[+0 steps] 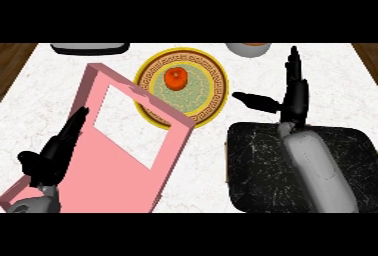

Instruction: Pick the squash from the tray and place it in the plate

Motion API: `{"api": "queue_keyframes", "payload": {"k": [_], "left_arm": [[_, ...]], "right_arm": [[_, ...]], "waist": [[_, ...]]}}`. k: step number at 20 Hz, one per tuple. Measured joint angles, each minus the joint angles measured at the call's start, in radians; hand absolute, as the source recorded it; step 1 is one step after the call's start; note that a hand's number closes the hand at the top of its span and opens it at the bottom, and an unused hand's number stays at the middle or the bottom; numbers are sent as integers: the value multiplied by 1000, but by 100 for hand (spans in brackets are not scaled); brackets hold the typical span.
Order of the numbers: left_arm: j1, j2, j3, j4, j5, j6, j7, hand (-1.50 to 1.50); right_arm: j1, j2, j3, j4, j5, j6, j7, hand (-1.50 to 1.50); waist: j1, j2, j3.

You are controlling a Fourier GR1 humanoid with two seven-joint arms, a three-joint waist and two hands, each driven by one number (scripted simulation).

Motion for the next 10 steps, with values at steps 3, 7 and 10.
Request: {"api": "queue_keyframes", "payload": {"k": [3,7,10], "left_arm": [[-4,-9,-2,12,-8,3,-8,0],[-2,-30,-11,25,-22,13,-27,0],[6,-27,-3,17,-20,6,-23,0]], "right_arm": [[73,-18,-11,-25,-18,65,-65,-150],[125,-42,-38,-18,-30,140,-123,-150],[153,-41,-65,15,-30,169,-190,-150]], "waist": [[0,0,0],[2,0,-1],[3,0,-1]]}}
